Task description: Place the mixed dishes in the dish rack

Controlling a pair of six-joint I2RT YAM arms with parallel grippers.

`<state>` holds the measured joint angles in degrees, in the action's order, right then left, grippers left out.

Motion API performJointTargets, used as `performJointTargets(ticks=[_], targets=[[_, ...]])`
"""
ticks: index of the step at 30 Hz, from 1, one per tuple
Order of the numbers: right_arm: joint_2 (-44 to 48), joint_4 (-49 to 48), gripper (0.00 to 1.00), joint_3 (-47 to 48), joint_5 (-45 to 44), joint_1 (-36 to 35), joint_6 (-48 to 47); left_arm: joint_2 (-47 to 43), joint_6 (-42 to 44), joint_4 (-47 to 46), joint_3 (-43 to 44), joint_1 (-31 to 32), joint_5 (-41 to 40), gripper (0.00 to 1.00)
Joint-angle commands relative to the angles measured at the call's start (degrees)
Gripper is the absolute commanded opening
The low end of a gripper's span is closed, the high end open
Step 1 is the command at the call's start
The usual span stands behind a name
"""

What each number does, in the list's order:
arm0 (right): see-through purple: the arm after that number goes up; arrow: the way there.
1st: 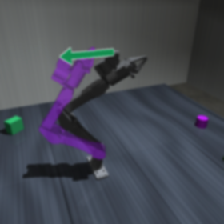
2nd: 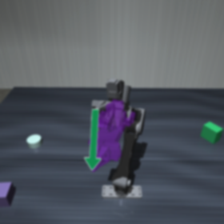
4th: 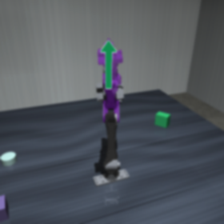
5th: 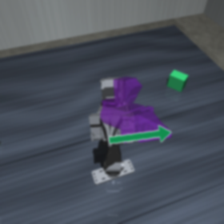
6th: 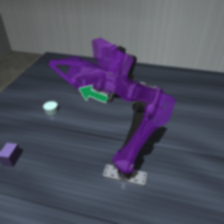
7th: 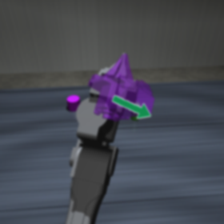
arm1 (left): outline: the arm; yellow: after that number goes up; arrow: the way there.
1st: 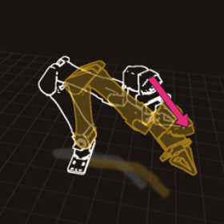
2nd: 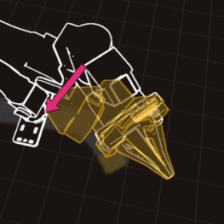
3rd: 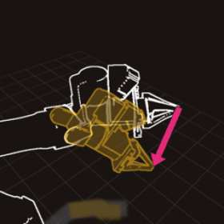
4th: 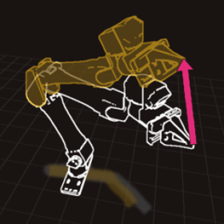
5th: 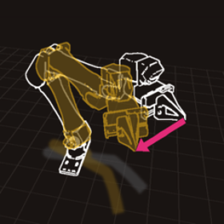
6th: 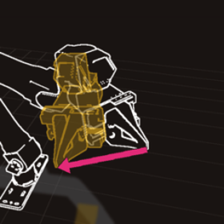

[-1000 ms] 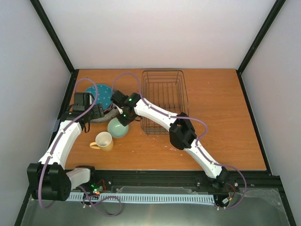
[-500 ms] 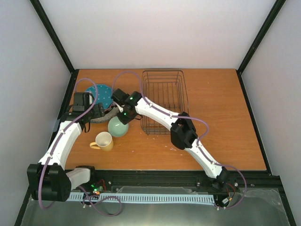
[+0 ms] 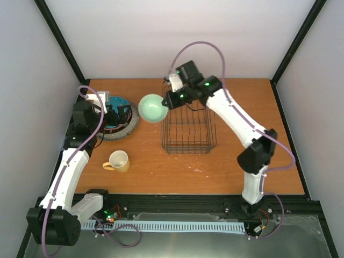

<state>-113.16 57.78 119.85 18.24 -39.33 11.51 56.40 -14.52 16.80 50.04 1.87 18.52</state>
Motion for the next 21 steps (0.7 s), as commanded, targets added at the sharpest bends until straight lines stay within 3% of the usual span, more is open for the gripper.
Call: performJointTargets(ticks=[1, 6, 11, 14, 21], targets=[[8.2, -8.7, 0.03, -5.8, 23.1, 2.3, 2.8, 0.3, -3.7, -12.4, -0.7, -0.3, 17.1, 1.00], [15.4, -21.6, 0.03, -18.5, 42.7, 7.1, 9.8, 1.4, -11.3, -24.6, -2.9, -0.3, 32.2, 1.00], [20.2, -40.4, 0.03, -28.8, 56.1, 10.0, 22.6, 3.0, -23.6, -39.6, -6.9, -0.2, 41.0, 1.00], [21.2, -47.2, 0.03, -30.3, 59.4, 10.2, 27.5, 3.9, -28.9, -47.0, -9.3, -0.2, 43.3, 1.00], [19.8, -46.6, 0.03, -28.1, 60.5, 11.2, 27.9, 2.9, -39.9, -61.3, -13.9, 0.4, 44.5, 1.00]])
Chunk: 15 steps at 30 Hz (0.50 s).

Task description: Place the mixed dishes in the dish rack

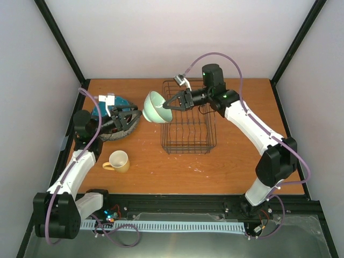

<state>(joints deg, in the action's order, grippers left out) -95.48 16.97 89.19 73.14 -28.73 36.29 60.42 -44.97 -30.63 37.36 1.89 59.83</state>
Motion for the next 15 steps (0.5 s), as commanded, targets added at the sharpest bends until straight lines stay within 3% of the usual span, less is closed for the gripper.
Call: performJointTargets(ticks=[1, 9, 15], targets=[[1.8, -5.9, 0.03, 2.9, 5.6, 0.6, 3.3, -1.2, -10.4, -15.0, -1.4, 0.7, 3.2, 1.00], [-0.3, -8.2, 0.03, 3.6, 5.1, 0.8, 5.1, -0.7, -20.6, -30.6, -3.3, 3.6, 2.0, 1.00], [-1.3, -12.2, 0.03, 4.5, 5.2, 0.8, 8.1, 3.1, -23.4, -38.7, -3.5, 8.8, 1.1, 1.00]])
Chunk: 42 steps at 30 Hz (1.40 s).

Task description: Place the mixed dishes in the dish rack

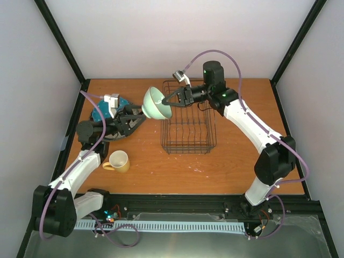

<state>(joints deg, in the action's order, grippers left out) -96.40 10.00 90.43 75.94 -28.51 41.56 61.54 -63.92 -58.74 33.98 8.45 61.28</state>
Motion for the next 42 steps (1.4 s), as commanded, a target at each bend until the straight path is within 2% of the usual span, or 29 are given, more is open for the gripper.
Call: performJointTargets(ticks=[1, 5, 14, 33, 38, 42], targets=[[-0.6, -5.1, 0.03, 3.5, 2.5, 0.6, 2.8, 2.5, -5.8, -13.0, -0.6, 2.5, -0.6, 1.00], [-0.7, -5.4, 0.03, 3.9, 2.8, 0.6, 3.2, 3.8, -8.8, -19.1, -1.4, 2.5, -1.1, 1.00], [-0.4, -5.3, 0.03, 2.1, 3.8, 0.6, 3.5, 4.8, -8.6, -21.4, 1.0, 2.5, -2.0, 1.00], [-0.9, -6.7, 0.03, 0.3, 3.6, -0.9, 4.3, 15.8, -19.2, -39.4, 4.1, 2.5, -4.4, 1.00], [-1.6, -7.4, 0.03, 0.1, 3.1, -0.9, 4.6, 16.0, -21.3, -42.8, 4.1, 2.6, -4.4, 1.00], [-1.8, -9.2, 0.03, 0.5, 2.9, -0.9, 5.9, 13.4, -19.9, -41.3, 2.0, 2.6, -3.0, 1.00]])
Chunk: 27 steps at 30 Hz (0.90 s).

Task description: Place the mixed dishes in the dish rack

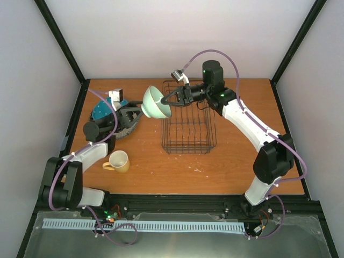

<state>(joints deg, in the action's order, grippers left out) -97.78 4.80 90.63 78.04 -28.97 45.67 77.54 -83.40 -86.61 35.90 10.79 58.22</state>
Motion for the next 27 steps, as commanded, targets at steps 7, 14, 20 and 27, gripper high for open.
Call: performJointTargets(ticks=[7, 14, 20, 27], targets=[[0.0, -4.2, 0.03, 1.7, 0.6, 0.6, 2.1, -12.6, 10.8, 1.8, -2.6, 0.3, 1.9, 1.00], [0.0, -7.7, 0.03, 1.4, 0.5, 0.9, 5.8, -17.8, 17.5, 12.4, 0.0, 0.3, 2.8, 1.00], [0.5, -13.1, 0.03, 0.7, 0.5, 0.5, 9.9, -14.3, 17.5, 12.3, -0.2, 0.3, 2.6, 1.00], [1.5, -6.6, 0.03, 2.1, 0.7, 0.9, 5.2, -16.8, 24.1, 21.6, -0.1, 0.3, 0.8, 1.00]])
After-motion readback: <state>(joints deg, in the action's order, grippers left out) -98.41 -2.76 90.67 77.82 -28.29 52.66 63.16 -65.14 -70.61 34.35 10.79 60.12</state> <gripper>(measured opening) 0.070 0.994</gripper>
